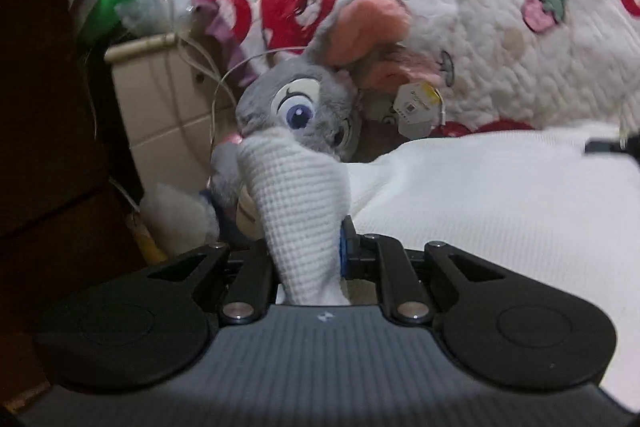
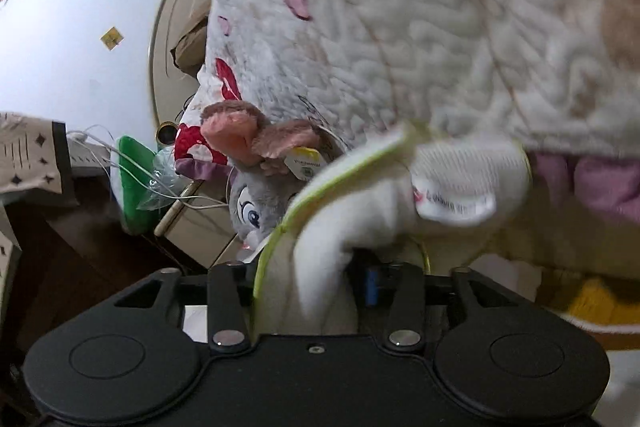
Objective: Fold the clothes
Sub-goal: 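Lift the folded white garment with both grippers and carry it toward the clothes stack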
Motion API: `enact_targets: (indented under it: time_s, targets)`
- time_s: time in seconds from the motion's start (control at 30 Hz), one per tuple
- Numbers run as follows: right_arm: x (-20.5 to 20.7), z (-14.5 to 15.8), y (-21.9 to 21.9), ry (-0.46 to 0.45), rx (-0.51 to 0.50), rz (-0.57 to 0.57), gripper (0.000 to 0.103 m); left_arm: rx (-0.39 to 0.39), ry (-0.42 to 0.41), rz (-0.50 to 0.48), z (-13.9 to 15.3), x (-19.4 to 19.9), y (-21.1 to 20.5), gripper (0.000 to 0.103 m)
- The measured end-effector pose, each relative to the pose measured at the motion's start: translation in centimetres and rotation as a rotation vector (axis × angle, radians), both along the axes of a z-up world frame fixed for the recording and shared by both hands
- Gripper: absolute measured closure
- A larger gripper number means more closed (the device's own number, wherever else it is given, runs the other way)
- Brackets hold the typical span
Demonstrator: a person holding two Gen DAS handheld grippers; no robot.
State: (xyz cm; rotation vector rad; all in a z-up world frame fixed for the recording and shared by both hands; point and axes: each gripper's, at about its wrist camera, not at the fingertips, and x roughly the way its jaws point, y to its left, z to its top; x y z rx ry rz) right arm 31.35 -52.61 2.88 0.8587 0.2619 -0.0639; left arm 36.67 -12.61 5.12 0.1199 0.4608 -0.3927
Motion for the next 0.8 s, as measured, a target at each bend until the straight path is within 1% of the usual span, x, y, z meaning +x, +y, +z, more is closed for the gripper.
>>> enact_targets:
  time_s: [0.03,0.07,0.13,0.17,0.27,0.3,0.33,0.37,0.4,0.43,0.5,0.53,0.57,0.6,0.63,0.67,0.7,0.77,0.8]
  targets:
    - [-0.2,-0.2,-0.3,-0.011,0.000,0.019,0.061,-0.011,0.000,0.002,-0.3,0.2,0.0,0.092]
    - [-0.2,0.3,0.0,-0.022,-0.055,0.037,0.068,-0.026,-0.010,0.003,-0.1,0.0,0.1,0.092]
    - [-0.2,1.4,0.8,-0.043,-0.170,0.072,0.073,-0.056,-0.032,0.006,0.5,-0.4,0.5,0.092]
    - [-0.6,2.1,1.0,-0.068,-0.166,0.072,0.075,-0.071,-0.043,0.007,0.8,-0.6,0.7,0.092]
    - [-1.9,3.9,1.7,-0.147,-0.143,0.067,0.076,-0.116,-0.075,0.011,1.7,-1.2,1.2,0.092]
    - [-2.9,4.7,2.3,-0.188,-0.153,0.070,0.076,-0.137,-0.071,0.001,2.2,-1.3,1.6,0.092]
    - [-4.0,5.4,3.0,-0.230,-0.164,0.074,0.076,-0.141,-0.068,-0.002,2.4,-1.3,1.7,0.092]
    - [-4.9,6.1,3.8,-0.255,-0.214,0.071,0.076,-0.143,-0.066,-0.004,2.5,-1.4,1.8,0.092]
    - [-5.5,6.5,4.5,-0.257,-0.258,0.065,0.076,-0.121,-0.067,-0.007,2.4,-1.4,1.6,0.092]
    - [-5.5,6.5,4.8,-0.246,-0.270,0.061,0.076,-0.096,-0.046,-0.003,1.8,-1.1,1.3,0.092]
    - [-4.1,5.6,4.5,-0.117,-0.266,0.023,0.075,-0.044,0.003,0.004,0.6,-0.3,0.8,0.092]
    - [-3.2,4.9,4.2,-0.024,-0.289,-0.007,0.075,-0.044,0.019,0.003,0.0,-0.1,0.6,0.092]
    - [-2.4,4.1,4.1,0.043,-0.331,-0.023,0.072,-0.049,0.026,0.000,-0.5,0.0,0.5,0.092]
    - [-1.7,3.2,4.0,0.109,-0.374,-0.039,0.071,-0.065,0.023,0.003,-0.7,0.0,0.4,0.092]
    - [-1.7,2.6,3.8,0.122,-0.373,-0.050,0.071,-0.075,0.020,0.008,-0.9,-0.1,0.2,0.092]
    - [-2.3,2.2,3.4,0.103,-0.322,-0.061,0.069,-0.084,0.017,0.014,-1.0,-0.3,0.0,0.092]
    - [-2.6,2.0,3.3,0.097,-0.298,-0.064,0.064,-0.086,0.021,0.019,-1.2,-0.3,-0.1,0.092]
    - [-3.1,1.8,3.0,0.088,-0.256,-0.069,0.057,-0.081,0.035,0.027,-1.7,-0.2,-0.3,0.091]
    - [-3.4,1.8,2.9,0.083,-0.234,-0.071,0.053,-0.076,0.034,0.031,-1.9,-0.2,-0.3,0.089]
